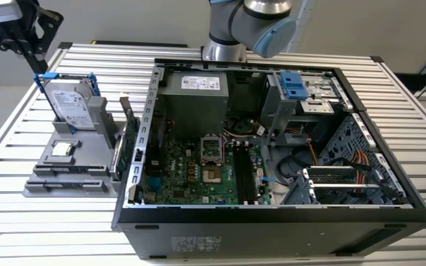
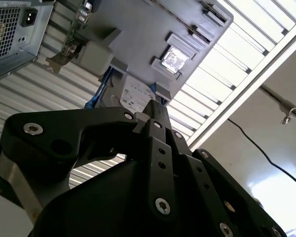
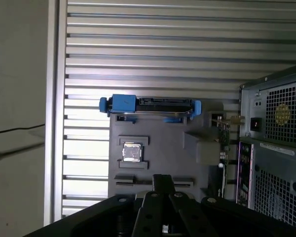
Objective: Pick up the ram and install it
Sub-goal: 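Reach for the ram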
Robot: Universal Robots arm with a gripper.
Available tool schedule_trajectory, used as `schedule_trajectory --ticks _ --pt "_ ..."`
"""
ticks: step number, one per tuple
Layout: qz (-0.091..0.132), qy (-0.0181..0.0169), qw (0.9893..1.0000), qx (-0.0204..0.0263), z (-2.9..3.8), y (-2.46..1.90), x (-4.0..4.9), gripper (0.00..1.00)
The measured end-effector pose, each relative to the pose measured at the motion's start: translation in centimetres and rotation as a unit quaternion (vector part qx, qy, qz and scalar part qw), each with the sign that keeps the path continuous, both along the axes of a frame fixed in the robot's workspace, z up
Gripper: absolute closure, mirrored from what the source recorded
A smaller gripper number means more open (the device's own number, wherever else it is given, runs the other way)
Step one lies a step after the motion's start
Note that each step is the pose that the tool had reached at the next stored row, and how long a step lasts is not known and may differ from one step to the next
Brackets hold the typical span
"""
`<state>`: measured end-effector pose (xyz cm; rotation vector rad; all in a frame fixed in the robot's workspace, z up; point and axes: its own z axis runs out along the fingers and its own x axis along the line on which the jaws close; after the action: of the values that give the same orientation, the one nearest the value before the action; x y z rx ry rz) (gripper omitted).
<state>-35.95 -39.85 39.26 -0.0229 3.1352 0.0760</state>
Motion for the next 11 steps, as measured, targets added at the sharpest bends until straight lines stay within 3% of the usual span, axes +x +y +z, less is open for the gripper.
schedule_trajectory --ticks 4,11 --pt "0.000 0.0001 1.0000 0.0000 0.00 -0.03 -0.11 1.00" --pt "-0.001 0.0001 1.0000 0.0000 0.00 -0.45 -0.10 1.00"
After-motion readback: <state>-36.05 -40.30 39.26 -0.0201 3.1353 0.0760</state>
